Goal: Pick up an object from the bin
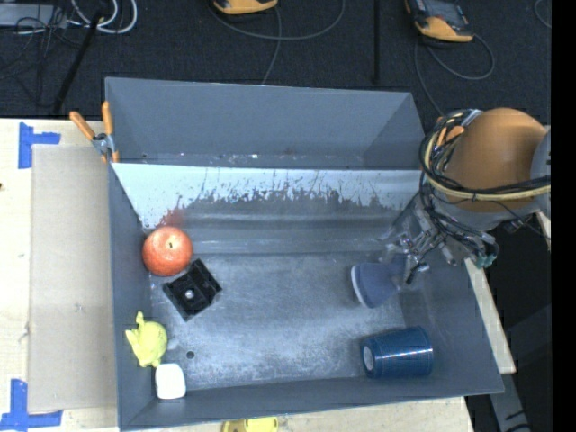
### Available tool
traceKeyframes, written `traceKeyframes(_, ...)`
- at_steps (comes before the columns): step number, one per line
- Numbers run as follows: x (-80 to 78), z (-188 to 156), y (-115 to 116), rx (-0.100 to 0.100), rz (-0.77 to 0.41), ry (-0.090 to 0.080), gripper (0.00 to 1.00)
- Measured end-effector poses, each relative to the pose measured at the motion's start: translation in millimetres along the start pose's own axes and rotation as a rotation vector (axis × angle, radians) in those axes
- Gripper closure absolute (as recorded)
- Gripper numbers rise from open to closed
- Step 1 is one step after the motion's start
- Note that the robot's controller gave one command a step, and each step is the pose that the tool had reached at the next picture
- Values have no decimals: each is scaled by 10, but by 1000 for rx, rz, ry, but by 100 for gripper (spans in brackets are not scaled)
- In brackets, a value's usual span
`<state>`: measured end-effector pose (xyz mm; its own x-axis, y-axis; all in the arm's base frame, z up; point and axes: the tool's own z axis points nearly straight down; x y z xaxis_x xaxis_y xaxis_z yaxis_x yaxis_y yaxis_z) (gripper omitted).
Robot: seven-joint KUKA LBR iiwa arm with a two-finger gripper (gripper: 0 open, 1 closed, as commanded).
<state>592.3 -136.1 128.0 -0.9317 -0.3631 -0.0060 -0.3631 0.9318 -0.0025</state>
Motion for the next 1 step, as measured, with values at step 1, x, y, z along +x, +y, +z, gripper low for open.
traceKeyframes(1, 1, -62, 5, -1, 1, 1, 100)
